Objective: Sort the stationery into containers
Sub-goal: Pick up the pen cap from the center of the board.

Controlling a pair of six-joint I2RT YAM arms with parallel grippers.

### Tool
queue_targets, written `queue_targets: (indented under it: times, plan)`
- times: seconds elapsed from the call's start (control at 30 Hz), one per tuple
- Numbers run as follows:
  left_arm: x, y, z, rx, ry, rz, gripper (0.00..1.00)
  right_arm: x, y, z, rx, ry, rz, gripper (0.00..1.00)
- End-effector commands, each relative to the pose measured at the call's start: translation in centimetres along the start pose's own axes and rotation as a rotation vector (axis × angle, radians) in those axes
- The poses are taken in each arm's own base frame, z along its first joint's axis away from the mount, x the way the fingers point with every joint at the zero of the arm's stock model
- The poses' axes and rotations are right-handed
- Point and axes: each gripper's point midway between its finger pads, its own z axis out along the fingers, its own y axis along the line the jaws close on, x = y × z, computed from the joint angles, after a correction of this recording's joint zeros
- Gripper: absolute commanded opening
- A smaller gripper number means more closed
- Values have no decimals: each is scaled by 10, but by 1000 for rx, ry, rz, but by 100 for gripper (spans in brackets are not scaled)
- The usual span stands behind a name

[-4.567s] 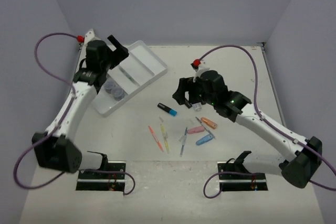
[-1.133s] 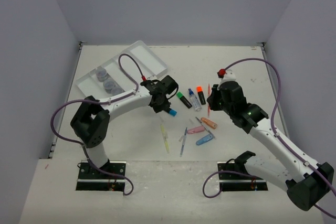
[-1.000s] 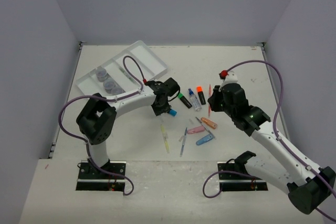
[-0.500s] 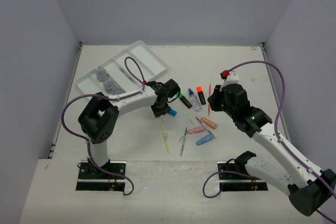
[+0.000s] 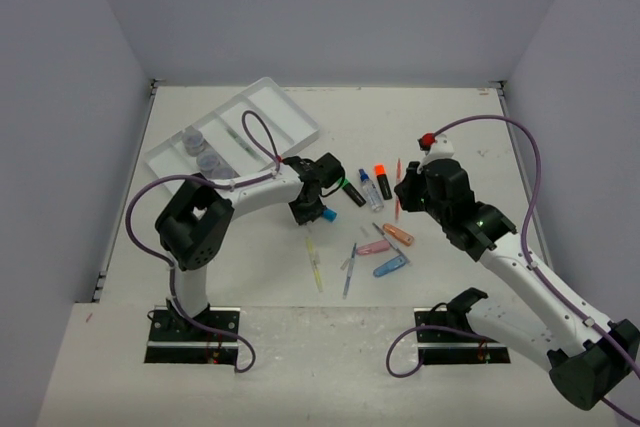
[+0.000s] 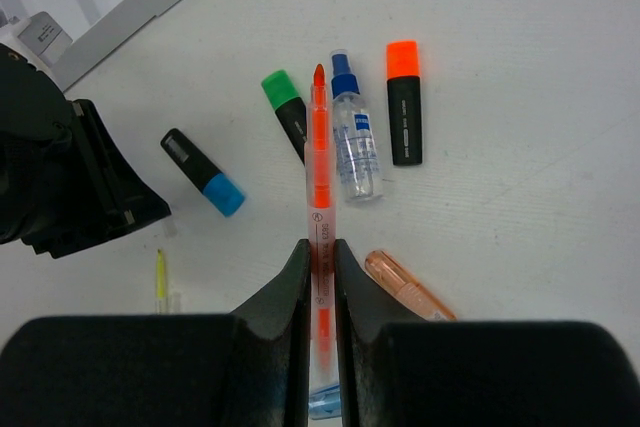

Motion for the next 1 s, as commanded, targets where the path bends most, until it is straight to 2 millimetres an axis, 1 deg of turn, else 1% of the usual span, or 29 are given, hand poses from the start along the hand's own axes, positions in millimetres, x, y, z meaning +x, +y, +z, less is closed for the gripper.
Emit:
queue_targets:
  times: [0.0, 0.17, 0.27, 0.4, 0.43, 0.47, 0.5, 0.6, 0.67, 0.7, 0.77, 0.8, 0.87, 0.9, 0.93, 0.97]
  plan:
    - [4, -6, 10, 2, 1, -12, 23, -6, 5, 2, -24, -27, -8, 0]
    - [7, -1, 15, -8, 3, -11, 22, -6, 6, 2, -33, -27, -8, 0]
    - [10, 1, 21, -14, 10, -6, 20, -6, 6, 2, -33, -26, -9, 0]
    - [17, 1, 31, -13, 27, 8, 13, -6, 7, 2, -38, -27, -8, 0]
    - [19, 1, 33, -17, 34, 15, 9, -6, 7, 2, -37, -26, -9, 0]
    - [18, 0, 33, -13, 34, 14, 9, -6, 7, 2, -37, -25, -7, 0]
    - [18, -1, 34, -10, 34, 20, 4, -6, 8, 2, -39, -26, -9, 0]
    - [15, -4, 31, 13, 23, 32, 0, -7, 7, 1, -39, -29, -9, 0]
    - [9, -9, 21, 45, 4, 39, 0, -8, 8, 1, -46, -38, -8, 0]
    - [9, -9, 21, 46, 3, 39, 0, -8, 8, 0, -47, -41, -10, 0]
    - [-9, -14, -4, 112, -63, 46, 0, -11, 19, -6, -117, -59, -15, 0]
    - [-19, -15, -21, 153, -106, 54, 0, -12, 29, -10, -179, -68, -18, 0]
    - [-33, -17, -41, 216, -175, 90, 0, -13, 39, -17, -248, -83, -28, 0]
    - [-42, -20, -61, 302, -222, 119, 0, -12, 52, -23, -330, -91, -35, 0]
    - [-51, -31, -82, 416, -281, 172, 0, -11, 71, -34, -457, -99, -49, 0]
    - [-60, -40, -107, 533, -350, 220, 0, -9, 89, -46, -582, -110, -66, 0]
